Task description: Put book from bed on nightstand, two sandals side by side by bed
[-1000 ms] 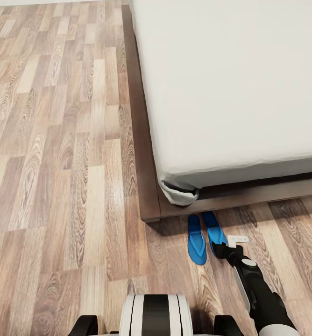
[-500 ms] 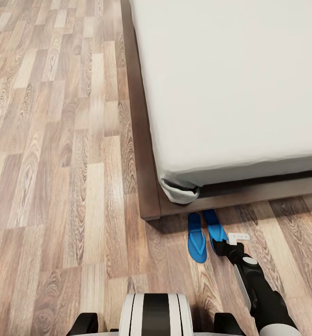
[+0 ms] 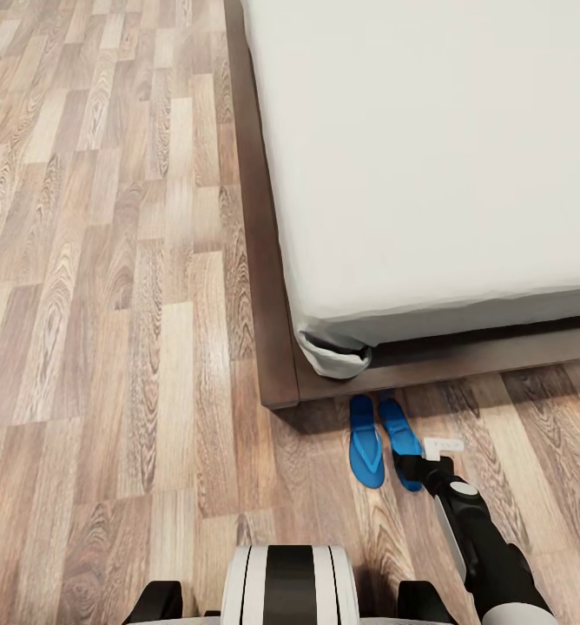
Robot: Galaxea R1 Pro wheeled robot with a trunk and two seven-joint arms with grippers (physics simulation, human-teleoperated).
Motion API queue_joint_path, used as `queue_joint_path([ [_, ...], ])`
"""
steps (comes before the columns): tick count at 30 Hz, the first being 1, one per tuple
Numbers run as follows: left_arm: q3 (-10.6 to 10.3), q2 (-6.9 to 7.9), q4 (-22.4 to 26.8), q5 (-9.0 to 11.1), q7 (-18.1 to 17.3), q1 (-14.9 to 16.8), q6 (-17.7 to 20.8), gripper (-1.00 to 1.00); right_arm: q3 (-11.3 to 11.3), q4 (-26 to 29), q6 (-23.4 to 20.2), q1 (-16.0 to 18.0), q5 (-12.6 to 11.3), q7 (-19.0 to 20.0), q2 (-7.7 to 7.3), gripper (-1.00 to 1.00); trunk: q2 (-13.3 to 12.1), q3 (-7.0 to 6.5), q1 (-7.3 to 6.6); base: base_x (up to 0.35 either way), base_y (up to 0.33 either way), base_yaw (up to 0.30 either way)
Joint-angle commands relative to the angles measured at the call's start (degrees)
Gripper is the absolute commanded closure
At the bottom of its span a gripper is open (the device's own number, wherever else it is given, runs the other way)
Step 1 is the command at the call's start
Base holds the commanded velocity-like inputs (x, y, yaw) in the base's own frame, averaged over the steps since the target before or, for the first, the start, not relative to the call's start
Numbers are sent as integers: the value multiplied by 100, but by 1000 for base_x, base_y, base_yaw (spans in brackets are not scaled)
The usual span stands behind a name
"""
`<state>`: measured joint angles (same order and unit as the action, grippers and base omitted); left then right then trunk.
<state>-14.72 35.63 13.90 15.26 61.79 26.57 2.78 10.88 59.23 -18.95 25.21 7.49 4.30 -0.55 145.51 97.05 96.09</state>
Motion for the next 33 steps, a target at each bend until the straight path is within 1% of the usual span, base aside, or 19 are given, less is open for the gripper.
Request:
queue_joint_path([
  [1,-49,5,7,44,27,0,30,-100,16,10,-30,1,59,45,3,-100,1,3,-1,0,0,0],
  [31,-52,4,7,39,27,0,30,-100,20,10,-30,1,61,45,3,-100,1,3,-1,0,0,0],
  [33,-52,4,7,39,27,0,30,-100,20,10,-30,1,61,45,3,-100,-1,-41,-6,0,0,0],
])
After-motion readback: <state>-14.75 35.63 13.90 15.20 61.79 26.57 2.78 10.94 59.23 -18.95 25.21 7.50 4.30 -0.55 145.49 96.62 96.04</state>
